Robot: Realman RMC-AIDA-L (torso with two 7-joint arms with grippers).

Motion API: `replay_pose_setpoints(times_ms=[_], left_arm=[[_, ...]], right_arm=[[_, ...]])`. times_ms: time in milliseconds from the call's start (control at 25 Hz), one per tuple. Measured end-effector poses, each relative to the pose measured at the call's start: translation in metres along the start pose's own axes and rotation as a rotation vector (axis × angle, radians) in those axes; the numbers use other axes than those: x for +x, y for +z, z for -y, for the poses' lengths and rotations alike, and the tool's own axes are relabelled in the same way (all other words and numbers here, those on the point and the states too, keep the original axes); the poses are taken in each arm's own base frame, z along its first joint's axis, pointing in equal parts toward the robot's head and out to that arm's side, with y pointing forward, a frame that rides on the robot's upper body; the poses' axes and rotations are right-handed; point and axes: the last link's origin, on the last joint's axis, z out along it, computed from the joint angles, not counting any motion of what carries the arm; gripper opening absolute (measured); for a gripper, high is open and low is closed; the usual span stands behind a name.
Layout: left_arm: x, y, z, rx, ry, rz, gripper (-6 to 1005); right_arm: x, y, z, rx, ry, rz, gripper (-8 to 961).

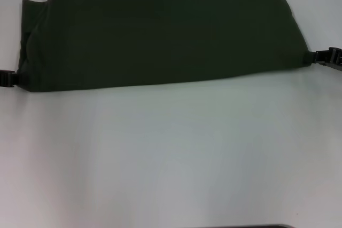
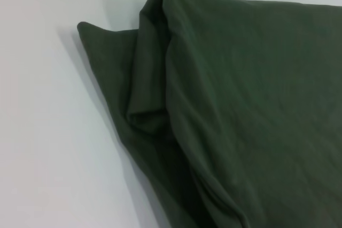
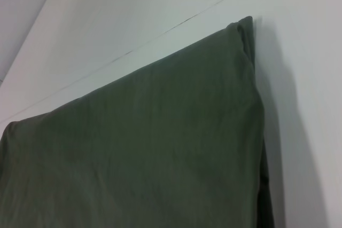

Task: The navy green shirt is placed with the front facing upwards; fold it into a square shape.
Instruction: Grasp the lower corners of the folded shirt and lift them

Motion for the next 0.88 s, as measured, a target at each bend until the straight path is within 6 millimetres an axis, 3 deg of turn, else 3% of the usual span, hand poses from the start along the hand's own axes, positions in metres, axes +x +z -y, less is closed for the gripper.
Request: replay_pose_setpoints(times_ms=[160, 600, 880], left_arm=[[0.000, 0.000, -0.001, -0.007, 0.000, 0.004, 4], [-0.004, -0.004, 0.000, -0.023, 0.006, 0.023, 4], [-0.009, -0.014, -0.004, -0.059, 0.025, 0.044, 5]], right_arm=[[0.000, 0.000, 0.000, 0.000, -0.001, 0.000, 9], [0.005, -0.004, 0.004, 0.006, 0.004, -0.002, 9], [0.016, -0.020, 0.005, -0.025, 0.005, -0.009, 9]])
